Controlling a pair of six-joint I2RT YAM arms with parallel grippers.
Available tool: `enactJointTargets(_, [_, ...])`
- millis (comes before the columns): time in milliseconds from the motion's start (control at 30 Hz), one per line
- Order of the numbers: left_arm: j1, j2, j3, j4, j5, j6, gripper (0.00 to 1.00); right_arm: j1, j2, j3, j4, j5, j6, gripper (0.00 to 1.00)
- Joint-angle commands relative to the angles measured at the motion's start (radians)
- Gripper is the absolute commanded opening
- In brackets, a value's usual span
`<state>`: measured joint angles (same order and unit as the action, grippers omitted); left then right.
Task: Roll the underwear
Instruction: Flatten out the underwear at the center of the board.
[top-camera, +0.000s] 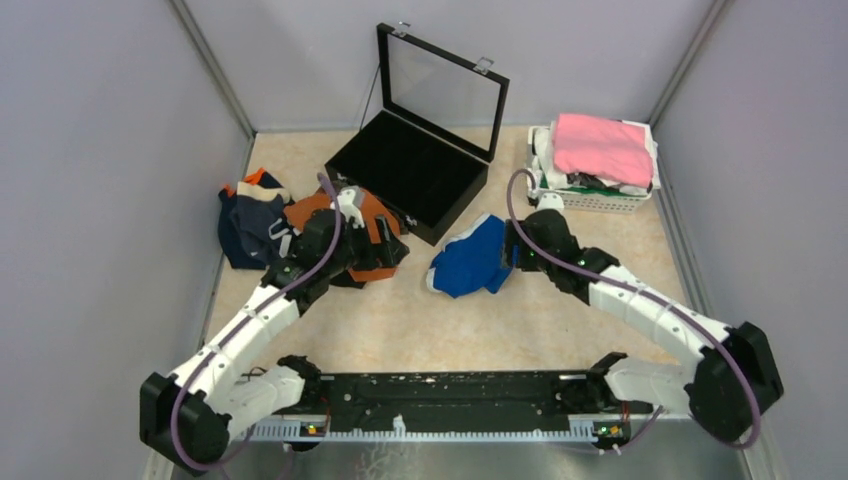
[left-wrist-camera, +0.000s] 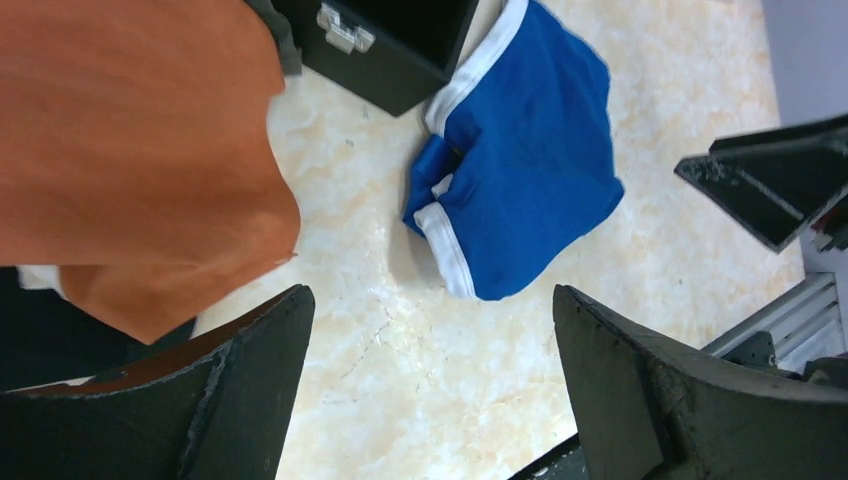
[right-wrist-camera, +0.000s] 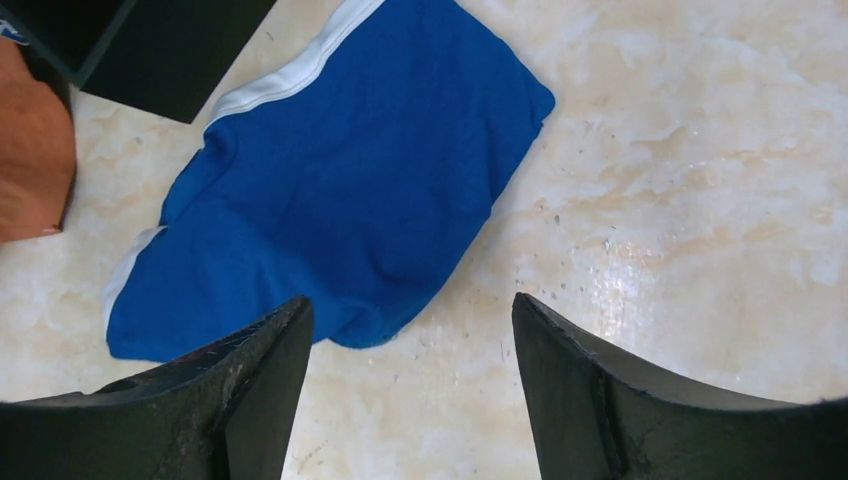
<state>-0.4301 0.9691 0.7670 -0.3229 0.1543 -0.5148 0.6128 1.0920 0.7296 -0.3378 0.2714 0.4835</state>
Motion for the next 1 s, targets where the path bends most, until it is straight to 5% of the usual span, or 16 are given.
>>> enactJointTargets(0, [-0.079, 0.054, -0.084, 0.108, -0.067, -0.097, 0.94, -0.066, 0.138, 0.102, 0.069, -0.048, -0.015, 0.73])
enactJointTargets(233, [-0.211, 0.182, -0.114, 0.233, -0.114, -0.113, 0.94, -0.164, 0.404, 0.276, 0.146, -0.231, -0.081, 0.74])
enactJointTargets(400, [-0.287, 0.294, -0.097, 0.315, -0.118, -0.083, 0.94, -0.164, 0.547, 0.381, 0.142, -0.310, -0.114, 0.66])
enactJointTargets(700, [-0.366, 0.468, -0.071, 0.406, -0.145, -0.059, 0.92, -0.164, 0.723, 0.437, 0.128, -0.286, -0.120, 0.65])
enactJointTargets(833, [-0.374, 0.509, -0.064, 0.416, -0.146, -0.055, 0.84, -0.165, 0.743, 0.428, 0.146, -0.276, -0.117, 0.56])
enactJointTargets(967, [-0.374, 0.532, -0.039, 0.403, -0.189, -0.046, 0.62, -0.165, 0.705, 0.407, 0.166, -0.251, -0.116, 0.36])
